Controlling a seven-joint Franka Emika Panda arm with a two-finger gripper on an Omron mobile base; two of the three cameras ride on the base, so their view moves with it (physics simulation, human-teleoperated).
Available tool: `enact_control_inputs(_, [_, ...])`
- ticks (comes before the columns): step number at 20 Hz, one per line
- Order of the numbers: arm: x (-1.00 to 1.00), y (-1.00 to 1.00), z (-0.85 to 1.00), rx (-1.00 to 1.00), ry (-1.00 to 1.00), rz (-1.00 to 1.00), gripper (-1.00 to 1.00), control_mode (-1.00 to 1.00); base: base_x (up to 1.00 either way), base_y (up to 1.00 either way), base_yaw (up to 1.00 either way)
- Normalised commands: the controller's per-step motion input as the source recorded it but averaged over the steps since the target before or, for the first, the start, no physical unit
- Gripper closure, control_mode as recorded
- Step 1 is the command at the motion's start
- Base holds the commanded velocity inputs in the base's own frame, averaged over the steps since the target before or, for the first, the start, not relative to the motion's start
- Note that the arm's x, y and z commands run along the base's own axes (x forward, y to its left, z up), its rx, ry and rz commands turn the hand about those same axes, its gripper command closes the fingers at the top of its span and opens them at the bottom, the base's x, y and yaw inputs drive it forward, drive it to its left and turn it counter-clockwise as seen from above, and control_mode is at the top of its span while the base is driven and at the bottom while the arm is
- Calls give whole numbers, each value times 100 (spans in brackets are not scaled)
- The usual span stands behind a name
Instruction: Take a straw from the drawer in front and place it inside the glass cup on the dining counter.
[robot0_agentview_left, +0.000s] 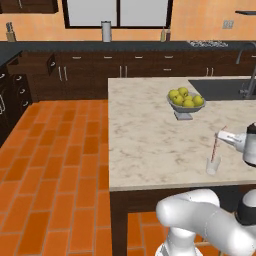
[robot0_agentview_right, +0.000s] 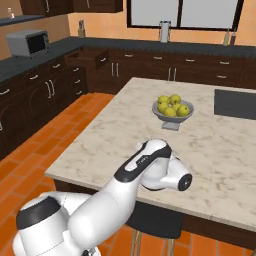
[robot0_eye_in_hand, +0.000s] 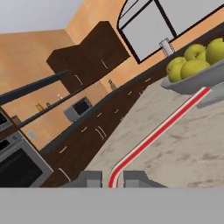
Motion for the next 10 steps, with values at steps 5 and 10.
enact_control_inputs(5, [17, -21, -29, 0, 0, 0, 100, -100, 0, 0, 0])
enact_control_inputs(10, [8, -18, -34, 0, 0, 0, 100, -100, 0, 0, 0])
